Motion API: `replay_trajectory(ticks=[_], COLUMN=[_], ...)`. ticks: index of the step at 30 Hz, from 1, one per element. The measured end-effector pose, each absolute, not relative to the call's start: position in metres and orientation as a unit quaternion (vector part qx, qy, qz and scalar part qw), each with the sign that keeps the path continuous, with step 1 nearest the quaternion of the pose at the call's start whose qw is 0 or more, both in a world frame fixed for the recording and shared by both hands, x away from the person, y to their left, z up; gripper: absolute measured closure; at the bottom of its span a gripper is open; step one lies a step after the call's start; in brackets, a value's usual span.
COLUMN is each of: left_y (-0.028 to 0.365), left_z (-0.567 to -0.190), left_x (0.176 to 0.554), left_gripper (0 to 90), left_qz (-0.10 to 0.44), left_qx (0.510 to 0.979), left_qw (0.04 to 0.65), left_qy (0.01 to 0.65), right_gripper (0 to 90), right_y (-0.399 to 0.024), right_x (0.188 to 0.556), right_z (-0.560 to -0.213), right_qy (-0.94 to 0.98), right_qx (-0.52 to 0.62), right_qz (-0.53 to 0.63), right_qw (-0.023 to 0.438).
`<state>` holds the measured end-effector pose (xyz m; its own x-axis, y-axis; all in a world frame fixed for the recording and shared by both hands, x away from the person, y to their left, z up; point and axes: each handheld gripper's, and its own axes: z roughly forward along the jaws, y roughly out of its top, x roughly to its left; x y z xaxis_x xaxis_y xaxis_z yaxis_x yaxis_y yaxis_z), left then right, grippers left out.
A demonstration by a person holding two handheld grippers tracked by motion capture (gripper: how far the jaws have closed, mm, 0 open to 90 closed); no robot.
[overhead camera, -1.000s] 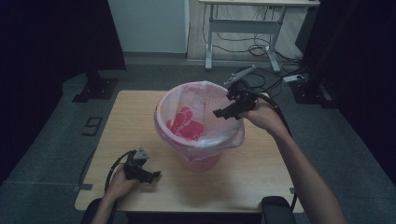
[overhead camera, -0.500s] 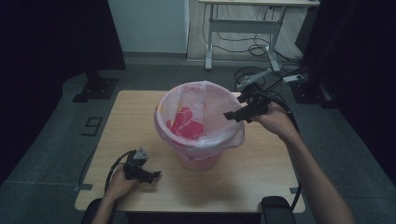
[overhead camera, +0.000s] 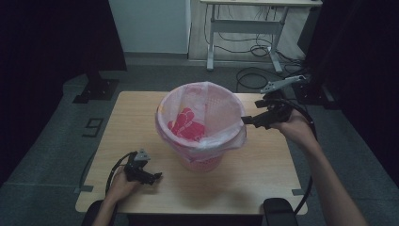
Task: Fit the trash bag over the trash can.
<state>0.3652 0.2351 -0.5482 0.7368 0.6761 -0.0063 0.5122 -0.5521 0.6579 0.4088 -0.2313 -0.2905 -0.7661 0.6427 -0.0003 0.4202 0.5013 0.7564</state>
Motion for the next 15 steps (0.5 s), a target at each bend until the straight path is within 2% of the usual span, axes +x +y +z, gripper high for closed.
replay_trajectory(ticks=[15], left_y=[0.235], left_z=[-0.548], left_x=[0.365], left_gripper=[0.0], left_qz=[0.125], left_qx=[0.872], left_qw=[0.328], left_qy=[0.342], right_gripper=[12.1], right_y=[-0.266], right_x=[0.393], right_z=[-0.324], right_qy=[0.838], right_qx=[0.34], right_qz=[0.395], right_qw=[0.162])
